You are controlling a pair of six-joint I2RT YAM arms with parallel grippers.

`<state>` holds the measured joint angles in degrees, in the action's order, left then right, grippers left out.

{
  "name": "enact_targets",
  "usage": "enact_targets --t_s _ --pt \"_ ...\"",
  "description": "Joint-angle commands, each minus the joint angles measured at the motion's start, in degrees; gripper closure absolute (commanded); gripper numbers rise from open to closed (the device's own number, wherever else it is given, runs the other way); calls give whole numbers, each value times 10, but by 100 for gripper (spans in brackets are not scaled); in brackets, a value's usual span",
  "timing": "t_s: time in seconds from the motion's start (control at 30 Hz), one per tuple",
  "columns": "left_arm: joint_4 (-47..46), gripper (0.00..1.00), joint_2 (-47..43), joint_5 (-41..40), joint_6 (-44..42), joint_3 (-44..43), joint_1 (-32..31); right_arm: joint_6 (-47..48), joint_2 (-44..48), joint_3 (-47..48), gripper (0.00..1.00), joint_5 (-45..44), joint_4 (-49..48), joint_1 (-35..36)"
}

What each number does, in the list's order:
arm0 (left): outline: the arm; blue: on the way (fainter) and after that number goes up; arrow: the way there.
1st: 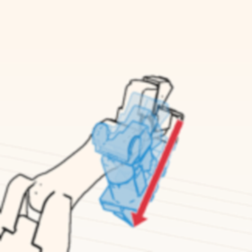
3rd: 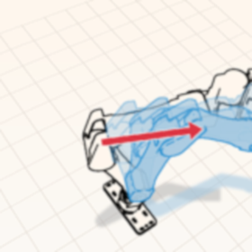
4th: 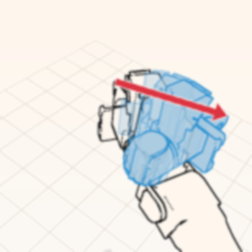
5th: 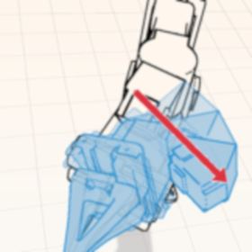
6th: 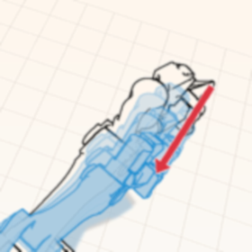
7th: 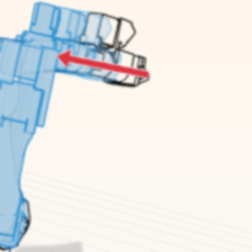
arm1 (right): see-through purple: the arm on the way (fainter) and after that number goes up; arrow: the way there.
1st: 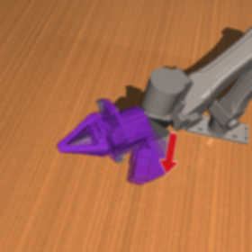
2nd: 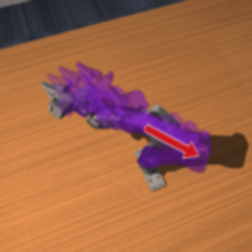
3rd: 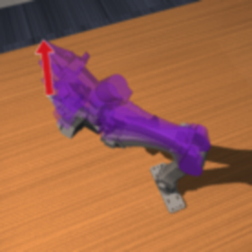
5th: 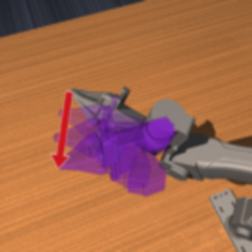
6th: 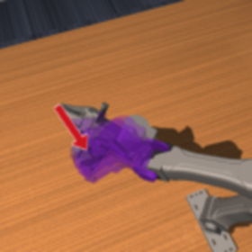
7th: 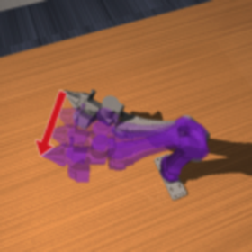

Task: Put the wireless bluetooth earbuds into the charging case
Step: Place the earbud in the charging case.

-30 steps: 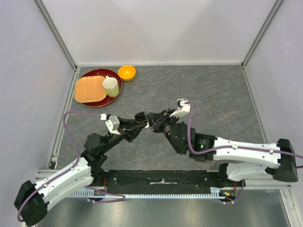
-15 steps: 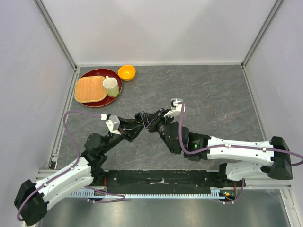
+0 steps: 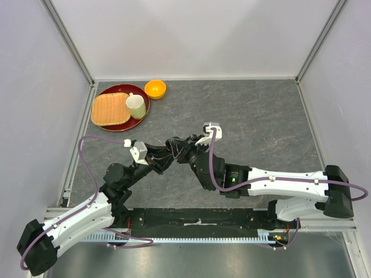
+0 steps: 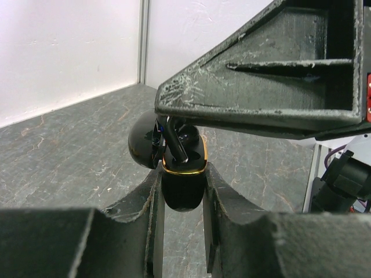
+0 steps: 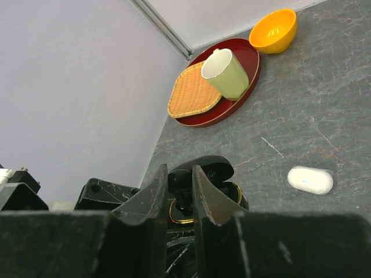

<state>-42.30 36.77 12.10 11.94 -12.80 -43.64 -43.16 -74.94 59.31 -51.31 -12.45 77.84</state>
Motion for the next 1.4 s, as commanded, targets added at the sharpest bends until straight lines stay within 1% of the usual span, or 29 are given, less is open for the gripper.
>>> enact_targets --t_s 0.0,0.23,0.6,0.8,0.87,0.9,0.93,1.0,1.03,1.2,1.23,1.3,1.33,1.37 --pt "-44 98 2 -14 4 -26 -4 21 -9 25 95 -24 -18 10" --pt "-58 98 5 -23 12 -29 -5 24 -15 18 95 -29 -12 22" --pt "-68 98 -3 -57 8 -26 -5 10 4 4 95 -50 37 42" --pt "-70 98 -6 -56 5 -26 -6 17 8 7 95 -56 53 46" --pt "-71 98 -4 -52 4 -26 -6 18 8 9 94 -57 53 47" --pt "-71 98 -5 -45 4 -28 -6 19 8 12 92 -58 54 46" --pt "-71 98 -4 -43 2 -28 -5 24 8 13 87 -59 55 47" --pt "-69 98 -5 -35 2 -28 -5 27 8 20 82 -59 59 47" --pt "-66 98 -6 -31 -2 -28 -6 29 9 22 77 -59 60 47" --pt "-50 98 -17 -21 -16 -34 -5 30 14 34 67 -47 80 47" --pt "-46 98 -17 -20 -24 -35 -6 33 15 34 62 -42 81 47" --pt "-40 98 -15 -17 -34 -45 -5 36 18 37 57 -35 86 46" --pt "-32 98 -16 -15 -36 -48 -5 36 19 37 49 -34 85 47" --pt "-30 98 -15 -13 -36 -51 -5 47 20 40 46 -31 81 46"
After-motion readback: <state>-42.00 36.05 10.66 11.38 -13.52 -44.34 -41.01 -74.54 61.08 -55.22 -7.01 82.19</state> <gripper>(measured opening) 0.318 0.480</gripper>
